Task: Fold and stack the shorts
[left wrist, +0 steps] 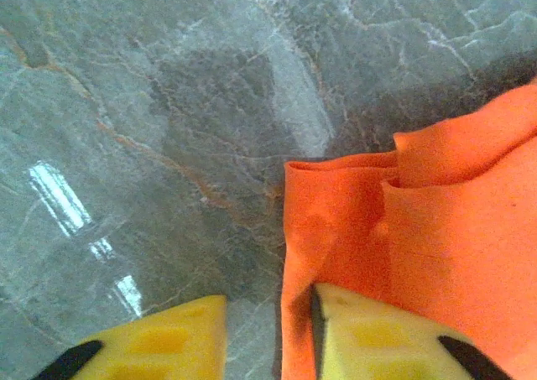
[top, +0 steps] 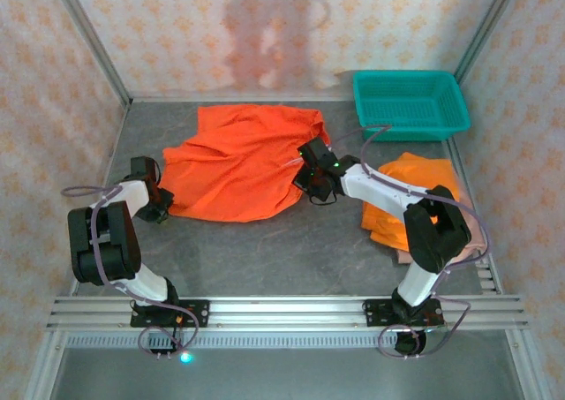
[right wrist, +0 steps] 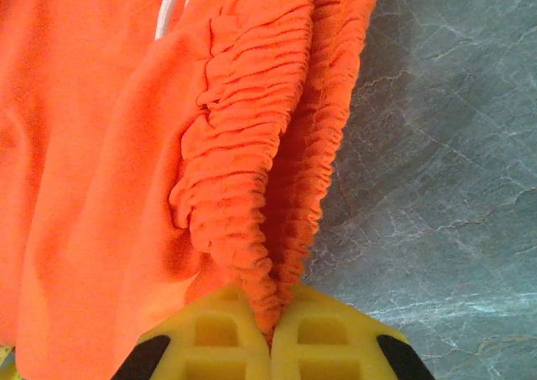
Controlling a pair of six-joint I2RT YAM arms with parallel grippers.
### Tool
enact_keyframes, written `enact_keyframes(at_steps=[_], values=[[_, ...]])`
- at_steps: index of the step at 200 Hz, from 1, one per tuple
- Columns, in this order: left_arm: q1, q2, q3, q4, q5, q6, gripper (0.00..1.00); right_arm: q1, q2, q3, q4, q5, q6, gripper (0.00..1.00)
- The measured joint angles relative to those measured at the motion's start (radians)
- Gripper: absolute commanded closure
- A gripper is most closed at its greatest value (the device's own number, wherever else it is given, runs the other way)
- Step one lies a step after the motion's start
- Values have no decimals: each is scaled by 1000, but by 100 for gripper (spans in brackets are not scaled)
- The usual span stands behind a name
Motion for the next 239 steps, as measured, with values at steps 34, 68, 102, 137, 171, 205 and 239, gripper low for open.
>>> enact_keyframes(at_steps=[34,68,102,137,171,205,239], values=[[-1,37,53,6,19,6,82,0,0,0,-1,0,-11,100],[-1,39,118,6,21,23,77,-5,-3,0,-10,1,-23,100],[-1,68,136,12,40,24,78,-9,-7,0,-16,1,-29,100],[-1,88,121,18,64,23,68,-10,-7,0,-20,1,-34,100],[-1,67,86,13,65,23,59,-11,-7,0,-23,1,-37,100],[-1,-19,50,-7,45,24,56,-11,-7,0,-23,1,-37,100],[-1,-38,45,-11,33,25,54,-11,-7,0,-23,1,-37,100]])
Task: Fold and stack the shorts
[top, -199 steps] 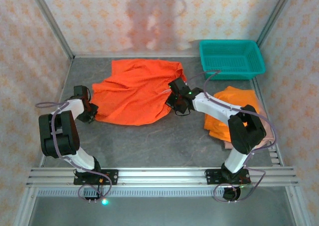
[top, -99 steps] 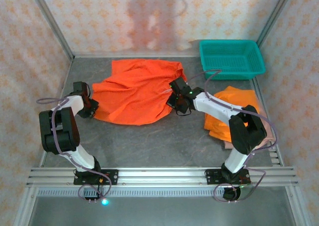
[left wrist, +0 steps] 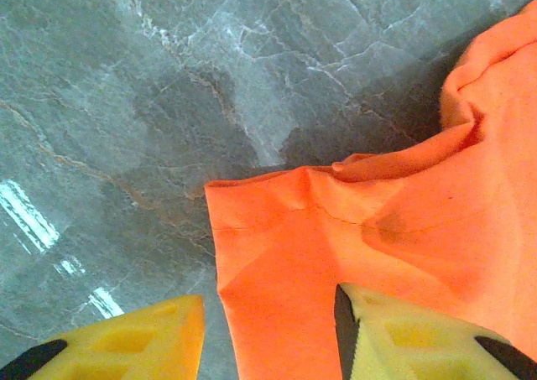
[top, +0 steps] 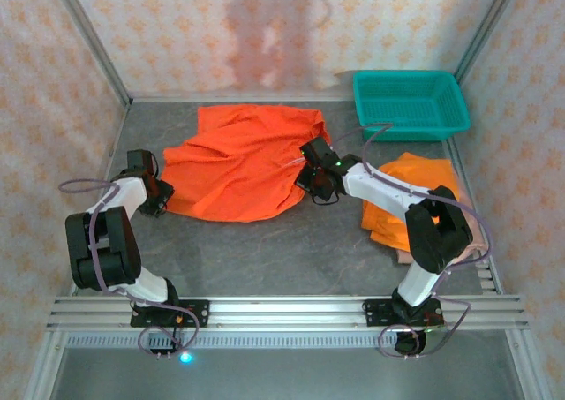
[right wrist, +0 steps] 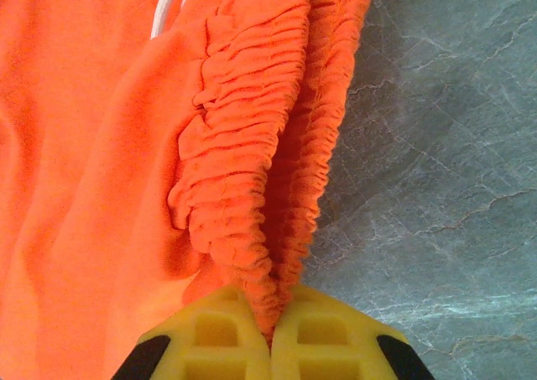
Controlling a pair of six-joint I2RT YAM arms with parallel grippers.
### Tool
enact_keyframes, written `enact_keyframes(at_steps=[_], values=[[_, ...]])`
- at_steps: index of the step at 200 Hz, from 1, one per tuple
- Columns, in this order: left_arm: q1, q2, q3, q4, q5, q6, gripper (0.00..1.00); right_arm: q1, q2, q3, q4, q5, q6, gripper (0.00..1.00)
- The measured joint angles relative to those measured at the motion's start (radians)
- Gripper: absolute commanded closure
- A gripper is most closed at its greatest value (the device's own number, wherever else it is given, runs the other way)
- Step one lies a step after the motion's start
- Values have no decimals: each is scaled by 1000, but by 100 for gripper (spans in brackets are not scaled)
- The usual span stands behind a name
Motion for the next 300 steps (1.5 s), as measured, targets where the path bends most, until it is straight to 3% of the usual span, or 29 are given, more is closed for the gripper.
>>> enact_keyframes(at_steps=[110,227,262,300], values=[[0,157,100,-71,-4,47,56,-1,-4,-12,0,0,0,100],[1,287,265,-263,-8,139,76,-11,-6,-12,0,-50,-16,100],[1,307,291,-274,-12,172,100,-13,-6,-12,0,-65,-36,100],[1,299,294,-265,-6,178,100,-15,-6,-12,1,-77,-62,100]])
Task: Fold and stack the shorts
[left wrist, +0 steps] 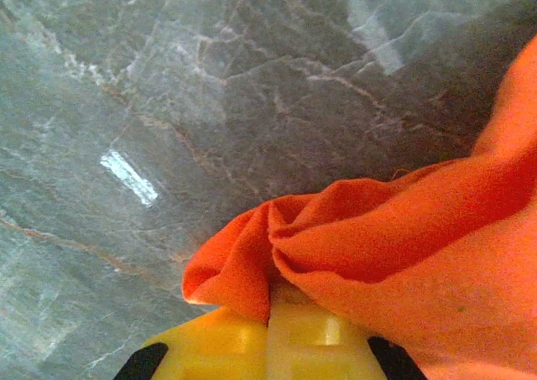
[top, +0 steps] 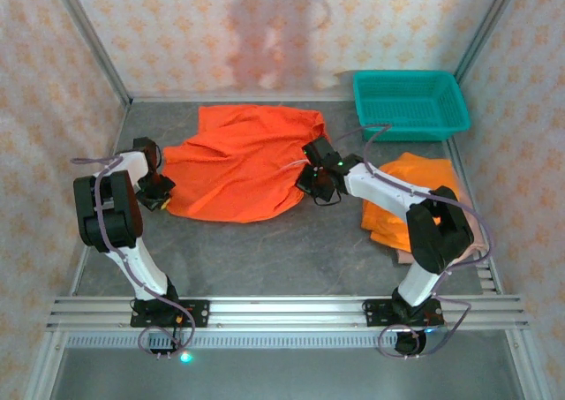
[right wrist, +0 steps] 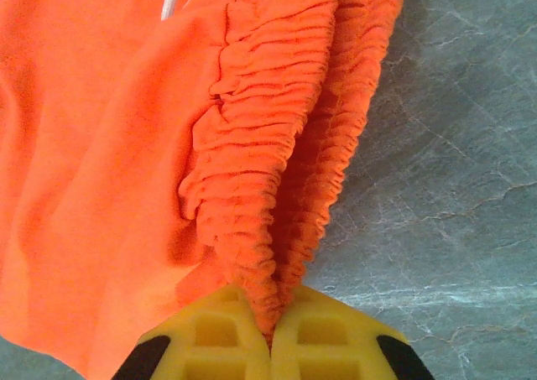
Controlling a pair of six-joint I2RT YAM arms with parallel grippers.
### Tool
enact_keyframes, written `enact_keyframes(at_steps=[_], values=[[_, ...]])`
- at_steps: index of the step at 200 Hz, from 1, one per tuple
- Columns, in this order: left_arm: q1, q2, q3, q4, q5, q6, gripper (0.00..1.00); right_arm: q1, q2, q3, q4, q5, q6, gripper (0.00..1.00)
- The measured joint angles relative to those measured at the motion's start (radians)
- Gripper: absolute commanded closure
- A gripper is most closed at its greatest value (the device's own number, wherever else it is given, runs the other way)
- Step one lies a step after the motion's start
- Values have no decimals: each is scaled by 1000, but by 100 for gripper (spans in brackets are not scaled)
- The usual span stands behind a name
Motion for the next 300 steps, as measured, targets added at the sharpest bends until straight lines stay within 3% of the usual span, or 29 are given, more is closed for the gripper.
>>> enact_keyframes(at_steps=[45,100,167,207,261,300], values=[[-1,-139,61,-13,5,0,100,-44,-45,10,-14,-22,-37,100],[-3,-362,465,-133,8,5,100,-155,-147,189,-48,-51,-88,100],[-3,-227,1109,-295,13,4,100,-196,-143,625,-71,-85,-165,100],[-3,-175,1400,-340,-10,1,100,-196,-165,693,-6,-142,-178,100],[-3,-282,1431,-321,-21,-35,100,-167,-296,639,52,-184,-183,100],[-3,-348,1291,-293,-24,-38,100,-143,-342,602,42,-146,-181,100]])
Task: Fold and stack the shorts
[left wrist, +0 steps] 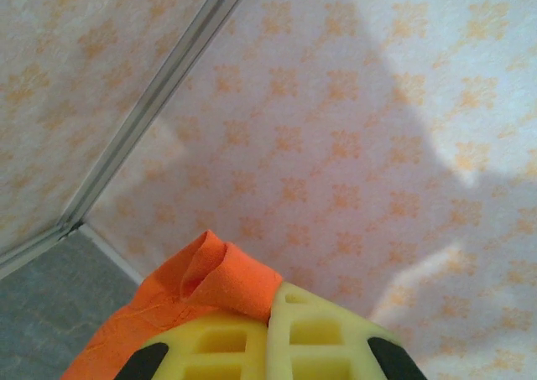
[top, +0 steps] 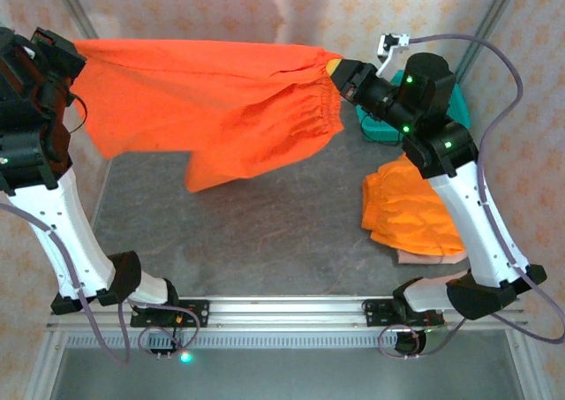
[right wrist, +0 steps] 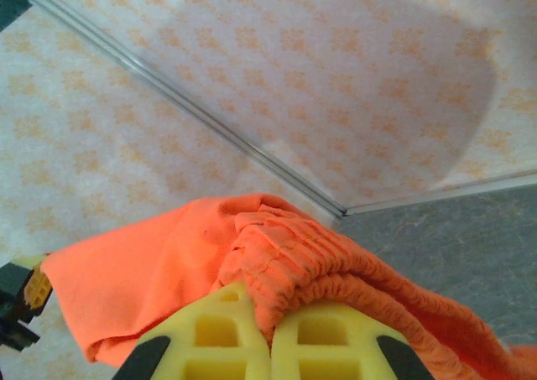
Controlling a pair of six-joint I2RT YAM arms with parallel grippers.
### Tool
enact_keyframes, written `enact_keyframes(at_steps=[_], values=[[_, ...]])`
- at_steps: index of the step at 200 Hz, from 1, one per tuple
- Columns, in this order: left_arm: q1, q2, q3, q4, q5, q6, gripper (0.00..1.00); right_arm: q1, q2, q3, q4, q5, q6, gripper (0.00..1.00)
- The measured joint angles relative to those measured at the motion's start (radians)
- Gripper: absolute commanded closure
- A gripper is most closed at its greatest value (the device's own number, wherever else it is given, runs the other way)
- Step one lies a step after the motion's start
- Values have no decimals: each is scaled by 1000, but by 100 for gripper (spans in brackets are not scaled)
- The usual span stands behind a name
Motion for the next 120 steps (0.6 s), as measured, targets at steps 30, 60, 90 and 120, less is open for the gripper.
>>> enact_keyframes(at_steps=[30,60,90,120], values=[[0,57,-95,-2,3,1,100,0,91,3,-45,57,27,100],[0,222,-117,-2,4,5,100,0,274,84,-98,73,58,100],[0,377,-28,-28,5,3,100,-5,494,302,-140,50,66,100],[0,468,147,-23,2,-15,100,-21,678,603,-177,4,58,100]])
